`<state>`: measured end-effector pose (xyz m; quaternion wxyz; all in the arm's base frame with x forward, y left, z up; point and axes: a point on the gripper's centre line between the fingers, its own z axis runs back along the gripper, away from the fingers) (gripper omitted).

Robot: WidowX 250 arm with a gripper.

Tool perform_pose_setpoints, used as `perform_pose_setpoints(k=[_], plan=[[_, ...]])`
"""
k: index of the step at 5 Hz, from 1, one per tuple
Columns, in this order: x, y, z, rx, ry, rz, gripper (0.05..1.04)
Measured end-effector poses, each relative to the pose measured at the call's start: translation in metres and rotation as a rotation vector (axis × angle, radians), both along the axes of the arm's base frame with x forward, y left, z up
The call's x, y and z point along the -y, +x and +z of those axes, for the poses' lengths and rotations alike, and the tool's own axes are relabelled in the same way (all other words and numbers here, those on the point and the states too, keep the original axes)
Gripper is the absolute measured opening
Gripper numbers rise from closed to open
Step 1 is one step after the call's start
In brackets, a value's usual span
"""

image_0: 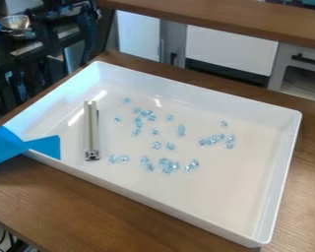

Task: Sweep into pile

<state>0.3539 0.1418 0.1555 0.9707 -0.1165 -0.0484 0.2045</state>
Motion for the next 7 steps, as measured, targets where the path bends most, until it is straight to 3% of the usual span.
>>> perform_pose_setpoints(k=[1,2,3,4,5,7], plan=[[0.001,0.0,-0.014,-0.028,-0.023,0.009,1.0],[0.02,0.005,-0.042,-0.016,-0.085,0.092,1.0],[0.036,0.007,-0.06,0.045,-0.077,0.193,1.0],[0.04,0.0,-0.065,0.113,-0.014,0.234,1.0],[0.04,-0.003,-0.072,0.125,0.046,0.251,1.0],[0.028,-0.007,-0.084,0.06,0.162,0.239,1.0]])
